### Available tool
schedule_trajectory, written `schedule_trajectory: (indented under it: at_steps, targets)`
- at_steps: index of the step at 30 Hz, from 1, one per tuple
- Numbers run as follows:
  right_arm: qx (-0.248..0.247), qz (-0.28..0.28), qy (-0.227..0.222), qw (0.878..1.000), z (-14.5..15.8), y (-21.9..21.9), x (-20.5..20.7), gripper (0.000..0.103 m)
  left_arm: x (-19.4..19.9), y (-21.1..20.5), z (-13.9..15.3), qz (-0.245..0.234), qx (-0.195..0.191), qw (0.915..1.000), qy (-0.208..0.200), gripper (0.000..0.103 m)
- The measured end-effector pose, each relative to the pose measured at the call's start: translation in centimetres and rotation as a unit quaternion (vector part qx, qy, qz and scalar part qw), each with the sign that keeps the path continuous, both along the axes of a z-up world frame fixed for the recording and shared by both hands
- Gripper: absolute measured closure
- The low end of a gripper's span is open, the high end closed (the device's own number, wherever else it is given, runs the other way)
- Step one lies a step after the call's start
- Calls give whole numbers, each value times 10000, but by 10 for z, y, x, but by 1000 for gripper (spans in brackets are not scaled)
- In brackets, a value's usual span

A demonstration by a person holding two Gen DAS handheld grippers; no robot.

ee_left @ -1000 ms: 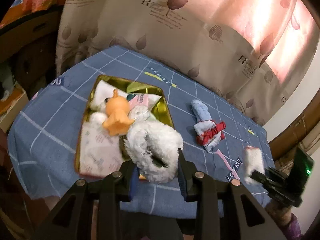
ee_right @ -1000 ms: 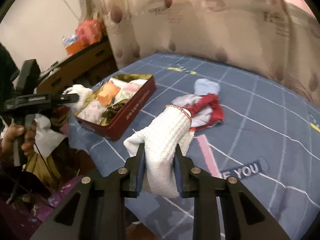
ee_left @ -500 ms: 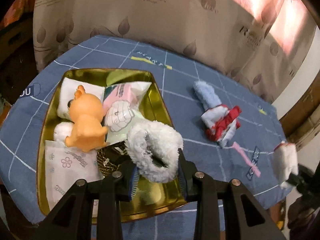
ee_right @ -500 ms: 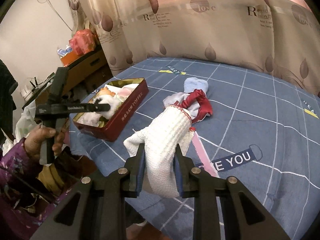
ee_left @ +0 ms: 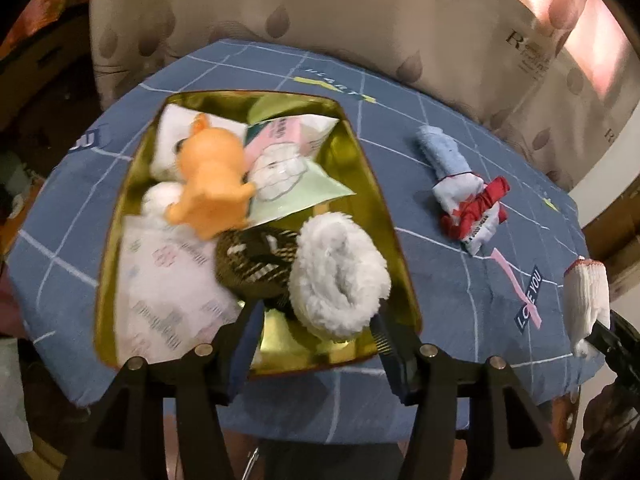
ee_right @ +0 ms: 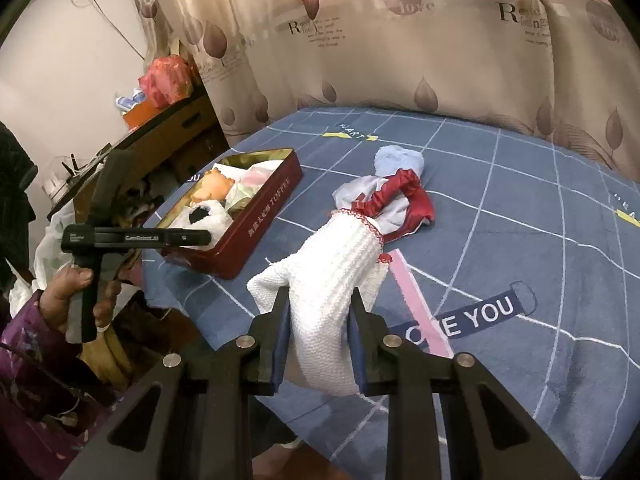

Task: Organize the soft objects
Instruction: 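Lower the fluffy slipper into the gold tin and open the left gripper, then carry the white knit glove into the gold tin and open the right gripper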

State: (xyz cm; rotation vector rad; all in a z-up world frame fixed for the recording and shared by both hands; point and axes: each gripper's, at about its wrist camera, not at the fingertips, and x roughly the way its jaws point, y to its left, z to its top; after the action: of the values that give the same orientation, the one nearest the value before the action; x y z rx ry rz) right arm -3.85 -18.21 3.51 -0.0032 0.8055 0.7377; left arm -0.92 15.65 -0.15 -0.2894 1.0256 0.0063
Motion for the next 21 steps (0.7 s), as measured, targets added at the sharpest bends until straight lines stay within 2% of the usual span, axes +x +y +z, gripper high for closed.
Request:
schedule_trajectory:
  at_steps: [6, 13, 21]
  targets:
    - [1, 92, -25, 10000, 4, 10, -5, 79, -16, 5, 9, 143, 110, 9996, -207, 44]
    - [52, 302, -127, 9995, 21, 28, -4, 79, -46, 24, 34, 665, -169, 9942, -828, 43]
    - [230, 948, -146, 9951, 43, 98, 13, 79, -75, 45, 33, 1384, 82, 9846, -1065, 41]
